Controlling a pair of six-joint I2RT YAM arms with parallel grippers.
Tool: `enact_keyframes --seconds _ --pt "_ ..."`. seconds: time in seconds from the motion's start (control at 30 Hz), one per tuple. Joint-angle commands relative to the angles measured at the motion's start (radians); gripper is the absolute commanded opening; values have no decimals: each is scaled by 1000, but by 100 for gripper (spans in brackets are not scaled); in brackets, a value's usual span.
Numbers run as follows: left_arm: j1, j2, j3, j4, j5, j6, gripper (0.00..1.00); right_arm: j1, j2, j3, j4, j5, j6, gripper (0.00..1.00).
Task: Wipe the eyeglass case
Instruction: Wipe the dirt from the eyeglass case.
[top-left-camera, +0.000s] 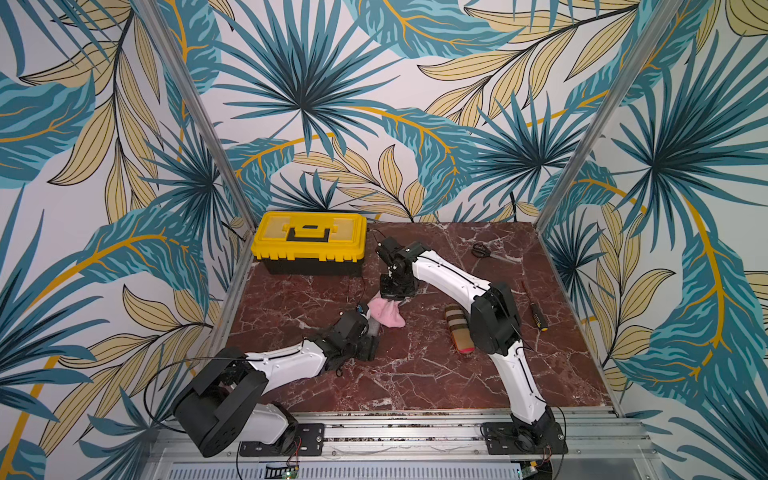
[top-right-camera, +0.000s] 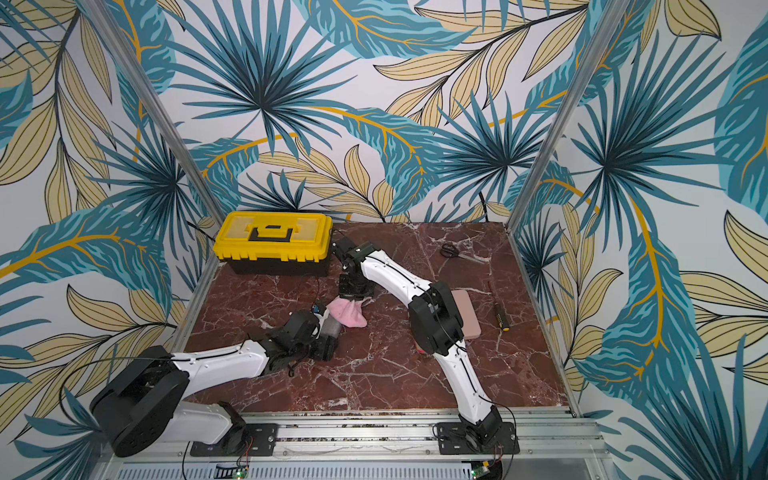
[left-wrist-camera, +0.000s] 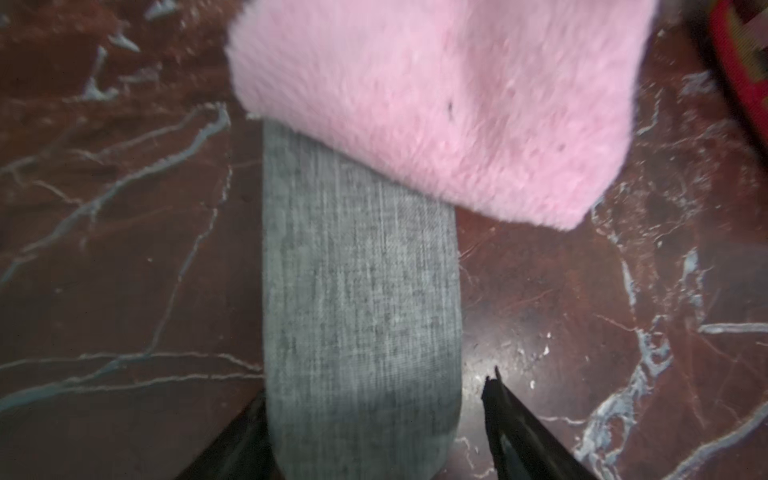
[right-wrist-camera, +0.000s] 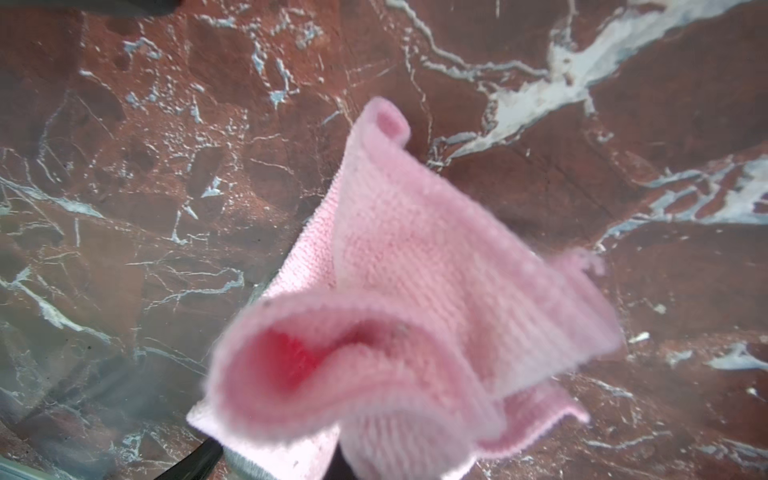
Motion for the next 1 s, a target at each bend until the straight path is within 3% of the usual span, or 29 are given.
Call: enact_keyframes --seconds 0.0,0.13,0.27,0.43,0.53,0.73,0.8,0.83,0.9,0.97 --pt "-49 35 1 -20 1 5 77 7 13 42 -15 -2 -9 0" --pt "-66 42 -10 10 -22 19 72 10 26 44 -47 -1 -21 0" --pt "-85 71 -10 48 -9 55 64 9 -48 -84 -26 17 -35 0" --pt "-112 79 -25 89 -13 84 40 9 -171 -248 -22 61 -63 0" --pt "-121 68 -34 98 -17 90 39 10 -192 -231 -37 68 -82 0" --pt "-131 49 -43 102 -22 91 39 21 -95 -134 -33 36 -47 0" --pt "-131 43 -44 94 -46 83 43 23 -63 -102 -11 30 -34 0" --pt "-131 40 -40 83 -65 74 51 23 -52 -92 -13 21 -28 0" --pt "-131 32 -23 33 -97 45 74 23 -51 -93 -22 7 -32 0" --pt "-132 20 -16 4 -104 29 86 16 -84 -108 -17 23 -51 0"
